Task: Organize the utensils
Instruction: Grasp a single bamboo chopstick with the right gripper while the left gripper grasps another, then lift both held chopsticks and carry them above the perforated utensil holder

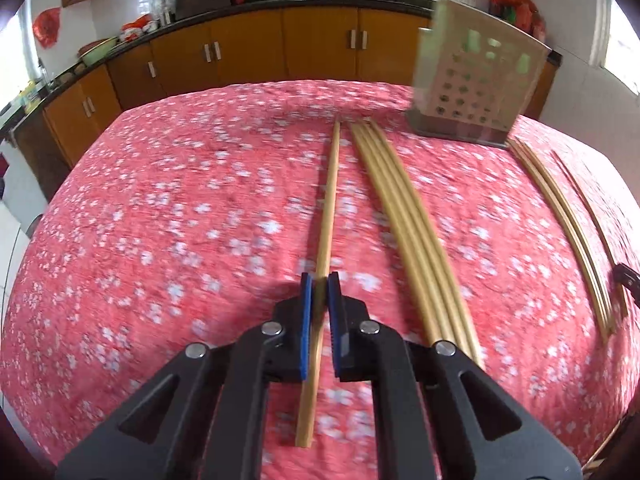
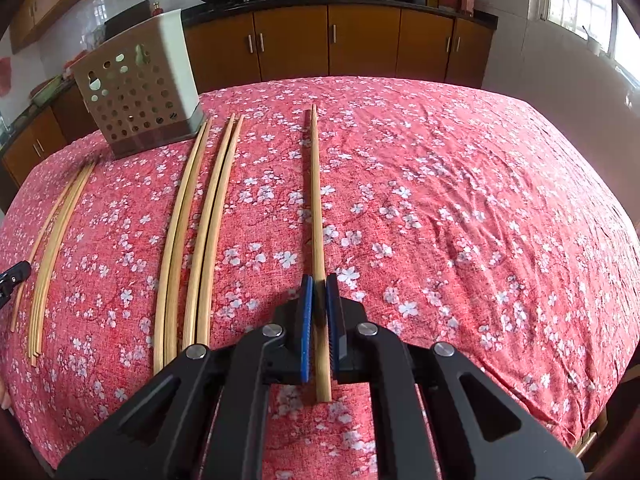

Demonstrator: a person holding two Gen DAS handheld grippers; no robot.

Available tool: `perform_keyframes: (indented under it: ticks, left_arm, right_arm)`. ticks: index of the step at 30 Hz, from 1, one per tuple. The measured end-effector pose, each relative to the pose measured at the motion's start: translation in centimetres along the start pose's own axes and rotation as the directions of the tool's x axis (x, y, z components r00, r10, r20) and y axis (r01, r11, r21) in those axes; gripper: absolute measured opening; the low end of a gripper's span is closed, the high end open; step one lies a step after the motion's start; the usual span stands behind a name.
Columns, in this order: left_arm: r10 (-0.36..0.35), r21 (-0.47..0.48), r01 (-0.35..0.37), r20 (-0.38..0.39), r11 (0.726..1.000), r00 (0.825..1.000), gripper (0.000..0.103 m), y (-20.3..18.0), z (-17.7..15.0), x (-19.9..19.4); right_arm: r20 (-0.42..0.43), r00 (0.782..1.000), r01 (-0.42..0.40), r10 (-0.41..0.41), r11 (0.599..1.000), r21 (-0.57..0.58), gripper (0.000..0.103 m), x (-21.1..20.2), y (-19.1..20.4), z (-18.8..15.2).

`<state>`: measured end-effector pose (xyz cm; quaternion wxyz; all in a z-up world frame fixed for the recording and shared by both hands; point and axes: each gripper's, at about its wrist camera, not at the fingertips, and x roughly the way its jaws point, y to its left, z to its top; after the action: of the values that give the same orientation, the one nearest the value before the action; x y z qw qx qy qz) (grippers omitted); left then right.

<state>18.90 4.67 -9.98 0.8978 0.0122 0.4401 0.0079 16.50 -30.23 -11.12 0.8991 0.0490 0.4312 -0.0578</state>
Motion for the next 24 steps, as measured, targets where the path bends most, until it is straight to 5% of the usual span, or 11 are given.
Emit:
perform_keyframes:
  ticks: [3, 24]
  left_arm:
    - [0.033, -0.022, -0.033, 0.004, 0.999, 0.999, 0.013, 1.8, 0.3, 0.4]
    - [-0.033, -0.032, 0.033, 0.023, 0.999, 0.999, 0.008, 2.8, -1.6, -1.3]
  right_arm:
    - [-0.001, 1.0, -0.016, 0.016, 1.0, 0.02, 0.008, 0.5, -0.3, 0.4]
    - [0.015, 1.0, -0.025, 0.025, 1.0, -0.009, 0.007, -0.3, -0.8, -0.3]
